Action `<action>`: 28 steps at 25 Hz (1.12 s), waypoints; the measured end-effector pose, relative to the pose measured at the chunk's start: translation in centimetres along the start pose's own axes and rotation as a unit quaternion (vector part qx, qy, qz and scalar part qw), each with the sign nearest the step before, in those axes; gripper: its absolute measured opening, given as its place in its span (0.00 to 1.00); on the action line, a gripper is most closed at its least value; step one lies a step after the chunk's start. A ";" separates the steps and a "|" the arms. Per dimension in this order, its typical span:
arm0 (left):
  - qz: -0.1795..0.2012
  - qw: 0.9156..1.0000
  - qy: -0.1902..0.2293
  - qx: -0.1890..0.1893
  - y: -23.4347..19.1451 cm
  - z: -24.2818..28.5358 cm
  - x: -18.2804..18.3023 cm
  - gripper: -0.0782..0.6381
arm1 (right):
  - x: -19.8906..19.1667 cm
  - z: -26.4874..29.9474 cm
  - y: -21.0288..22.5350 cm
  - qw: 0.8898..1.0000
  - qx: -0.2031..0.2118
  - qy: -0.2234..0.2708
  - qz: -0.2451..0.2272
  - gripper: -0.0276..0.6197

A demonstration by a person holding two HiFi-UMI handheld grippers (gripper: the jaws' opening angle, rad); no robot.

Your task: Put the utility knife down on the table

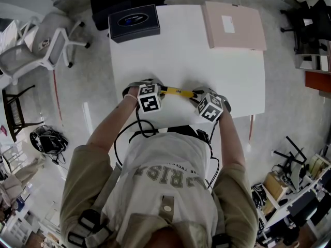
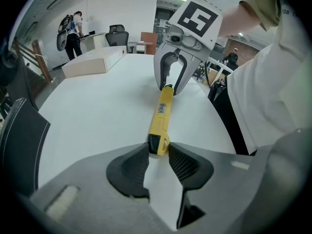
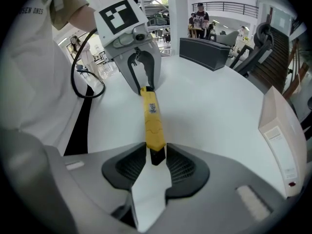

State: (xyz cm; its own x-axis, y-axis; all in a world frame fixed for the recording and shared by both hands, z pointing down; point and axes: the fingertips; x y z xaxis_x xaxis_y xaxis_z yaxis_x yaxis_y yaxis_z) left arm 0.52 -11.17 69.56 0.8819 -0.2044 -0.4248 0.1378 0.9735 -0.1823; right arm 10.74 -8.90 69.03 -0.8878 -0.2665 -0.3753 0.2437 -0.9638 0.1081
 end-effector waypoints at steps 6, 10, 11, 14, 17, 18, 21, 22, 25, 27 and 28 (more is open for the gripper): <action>0.001 1.000 -0.003 -0.001 -0.1 0.0 0.0 0.30 | -1.2 -0.5 0.2 1.000 -0.005 -0.005 0.012 0.23; 0.002 1.000 -0.007 0.000 -0.1 0.0 -0.1 0.30 | -1.3 -0.3 0.3 1.000 -0.012 -0.005 0.010 0.22; 0.001 1.000 -0.008 0.000 -0.1 -0.1 -0.1 0.30 | -1.3 -0.3 0.4 1.000 -0.014 -0.006 0.009 0.21; -0.003 1.000 -0.012 -0.001 -0.1 -0.1 0.0 0.30 | -1.4 -0.3 0.5 1.000 -0.018 -0.008 0.006 0.19; -0.005 1.000 -0.020 0.000 -0.1 0.0 0.0 0.30 | -1.5 -0.2 0.5 1.000 -0.021 -0.009 0.002 0.18; -0.004 1.000 -0.023 0.002 0.0 0.0 0.0 0.30 | -1.5 -0.2 0.5 1.000 -0.024 -0.010 -0.001 0.18; 0.002 0.999 -0.034 0.010 0.0 0.0 0.0 0.30 | -1.5 -0.1 0.5 0.999 -0.035 -0.016 -0.011 0.20; 0.004 0.999 -0.038 0.013 0.0 0.0 0.0 0.30 | -1.5 -0.1 0.5 0.999 -0.038 -0.017 -0.013 0.20; 0.008 0.998 -0.052 0.020 0.2 0.0 -0.1 0.30 | -1.7 -0.1 0.4 0.999 -0.043 -0.020 -0.020 0.21; 0.012 0.998 -0.062 0.025 0.1 0.1 0.0 0.30 | -1.8 -0.2 0.3 0.998 -0.044 -0.022 -0.024 0.21; 0.014 0.997 -0.067 0.028 0.1 0.1 0.1 0.30 | -1.9 -0.2 0.3 0.998 -0.044 -0.022 -0.025 0.21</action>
State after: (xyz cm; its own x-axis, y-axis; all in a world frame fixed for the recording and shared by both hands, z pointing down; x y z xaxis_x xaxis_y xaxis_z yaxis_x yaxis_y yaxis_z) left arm 0.63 -11.09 69.58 0.9374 -0.1657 -0.3064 0.1343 0.9835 -0.1211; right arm 12.58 -8.71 69.58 -0.9153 -0.2201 -0.3372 0.2308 -0.9730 0.0086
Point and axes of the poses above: the fingertips, and each gripper's own axes: z forward along the fingers, y to its right, x out of its top, and after that the axes turned 5 degrees about -z, right-handed
